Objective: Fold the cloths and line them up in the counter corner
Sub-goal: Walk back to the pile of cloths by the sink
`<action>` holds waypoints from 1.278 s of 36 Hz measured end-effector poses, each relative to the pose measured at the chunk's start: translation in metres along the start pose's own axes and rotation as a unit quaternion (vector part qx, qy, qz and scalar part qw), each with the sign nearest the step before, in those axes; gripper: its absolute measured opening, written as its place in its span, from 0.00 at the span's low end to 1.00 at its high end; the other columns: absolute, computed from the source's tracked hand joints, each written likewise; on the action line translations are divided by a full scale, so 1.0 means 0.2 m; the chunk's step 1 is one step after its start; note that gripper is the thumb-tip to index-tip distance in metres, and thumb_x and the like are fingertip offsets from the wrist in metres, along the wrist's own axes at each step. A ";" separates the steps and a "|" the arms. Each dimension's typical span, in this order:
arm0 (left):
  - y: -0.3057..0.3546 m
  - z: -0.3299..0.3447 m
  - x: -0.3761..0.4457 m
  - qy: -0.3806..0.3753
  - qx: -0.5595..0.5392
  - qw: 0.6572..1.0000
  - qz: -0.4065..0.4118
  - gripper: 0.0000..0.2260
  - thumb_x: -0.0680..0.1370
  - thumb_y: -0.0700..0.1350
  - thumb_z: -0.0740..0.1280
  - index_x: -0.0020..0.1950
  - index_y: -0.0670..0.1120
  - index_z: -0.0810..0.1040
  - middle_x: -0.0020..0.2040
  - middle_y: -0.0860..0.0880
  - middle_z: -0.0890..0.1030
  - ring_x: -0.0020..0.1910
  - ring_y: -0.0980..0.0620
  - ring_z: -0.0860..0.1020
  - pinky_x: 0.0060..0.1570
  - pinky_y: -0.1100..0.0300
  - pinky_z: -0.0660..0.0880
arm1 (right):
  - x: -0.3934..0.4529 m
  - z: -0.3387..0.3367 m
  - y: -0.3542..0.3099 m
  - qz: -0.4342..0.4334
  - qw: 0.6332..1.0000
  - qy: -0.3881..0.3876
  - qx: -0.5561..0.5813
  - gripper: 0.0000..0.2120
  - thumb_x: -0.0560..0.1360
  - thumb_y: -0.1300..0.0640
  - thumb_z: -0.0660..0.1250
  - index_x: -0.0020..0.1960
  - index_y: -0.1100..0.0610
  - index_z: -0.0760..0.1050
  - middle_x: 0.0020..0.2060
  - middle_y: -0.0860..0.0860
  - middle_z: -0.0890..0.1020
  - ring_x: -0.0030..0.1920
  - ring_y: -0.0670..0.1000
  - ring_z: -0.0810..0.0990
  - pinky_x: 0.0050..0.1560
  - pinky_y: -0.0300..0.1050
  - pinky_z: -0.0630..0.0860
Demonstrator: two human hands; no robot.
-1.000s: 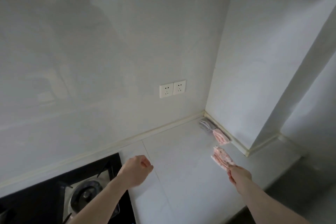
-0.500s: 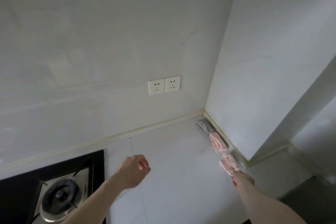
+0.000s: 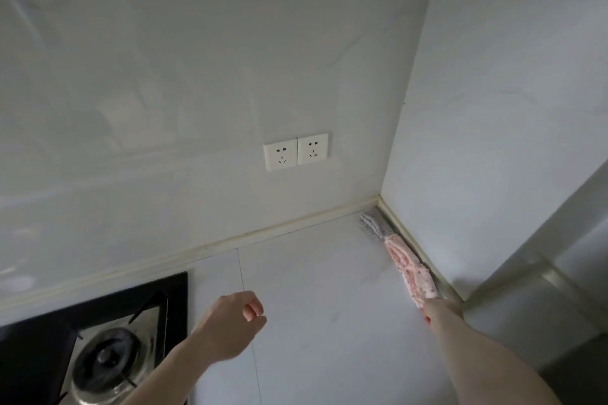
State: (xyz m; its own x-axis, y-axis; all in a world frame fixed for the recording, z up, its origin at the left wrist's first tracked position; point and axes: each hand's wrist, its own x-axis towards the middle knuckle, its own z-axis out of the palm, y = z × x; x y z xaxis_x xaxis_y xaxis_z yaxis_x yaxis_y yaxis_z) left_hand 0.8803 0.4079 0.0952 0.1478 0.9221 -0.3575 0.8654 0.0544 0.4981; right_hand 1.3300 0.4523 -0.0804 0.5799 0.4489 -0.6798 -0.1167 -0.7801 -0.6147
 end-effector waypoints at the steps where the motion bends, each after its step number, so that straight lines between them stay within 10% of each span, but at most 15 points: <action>1: -0.01 0.00 0.00 0.001 0.001 1.000 -0.003 0.01 0.77 0.54 0.67 0.47 0.59 0.78 0.45 0.59 0.82 0.45 0.61 0.79 0.49 0.63 0.77 | 0.03 0.02 -0.01 0.011 0.999 0.030 -0.008 0.06 0.78 0.66 0.66 0.54 0.66 0.76 0.34 0.58 0.73 0.38 0.54 0.75 0.43 0.47 0.78; 6: -0.04 0.00 0.00 0.005 0.003 1.000 -0.016 0.02 0.77 0.55 0.67 0.46 0.59 0.79 0.45 0.60 0.82 0.44 0.62 0.79 0.48 0.63 0.77 | 0.05 0.10 -0.06 0.065 0.990 0.121 0.028 0.05 0.74 0.69 0.69 0.43 0.69 0.73 0.29 0.62 0.73 0.29 0.56 0.73 0.44 0.50 0.74; 12: -0.08 0.01 -0.06 -0.005 -0.001 1.000 -0.026 0.01 0.77 0.54 0.67 0.46 0.59 0.78 0.45 0.60 0.82 0.43 0.62 0.79 0.43 0.67 0.74 | -0.03 0.08 -0.07 0.076 0.972 0.199 0.095 0.23 0.79 0.59 0.63 0.71 0.68 0.66 0.68 0.67 0.72 0.67 0.66 0.73 0.70 0.58 0.69; 22: -0.41 -0.03 -0.35 0.031 -0.031 0.996 -0.081 0.01 0.75 0.53 0.70 0.45 0.57 0.80 0.43 0.59 0.83 0.43 0.63 0.80 0.45 0.68 0.75 | -0.76 0.54 -0.04 -0.217 0.955 0.005 -0.201 0.27 0.76 0.64 0.67 0.74 0.61 0.64 0.70 0.63 0.66 0.64 0.64 0.75 0.63 0.51 0.71; 35: -1.31 -0.18 -1.50 0.178 -0.038 0.961 -0.206 0.10 0.75 0.52 0.71 0.55 0.58 0.78 0.52 0.58 0.75 0.51 0.57 0.77 0.51 0.63 0.71 | -2.36 1.50 0.48 -0.471 0.737 -0.356 -0.329 0.24 0.75 0.54 0.69 0.70 0.49 0.70 0.68 0.49 0.73 0.62 0.51 0.78 0.63 0.44 0.74; 46: -1.98 -0.27 -2.41 0.278 -0.071 0.908 -0.306 0.15 0.79 0.51 0.68 0.65 0.57 0.73 0.67 0.55 0.71 0.65 0.52 0.72 0.63 0.58 0.70 | -3.42 1.86 1.00 -0.548 0.587 -0.466 -0.371 0.25 0.77 0.52 0.69 0.72 0.47 0.68 0.70 0.45 0.70 0.68 0.48 0.72 0.59 0.37 0.68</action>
State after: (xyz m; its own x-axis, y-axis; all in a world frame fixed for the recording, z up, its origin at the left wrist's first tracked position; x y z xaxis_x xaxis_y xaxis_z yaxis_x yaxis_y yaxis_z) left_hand 0.4409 -0.0381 0.1137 -0.6377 0.7518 -0.1677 0.6281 0.6336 0.4517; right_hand 0.6105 0.1508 0.1131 -0.7550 0.6321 -0.1745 0.4991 0.3813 -0.7781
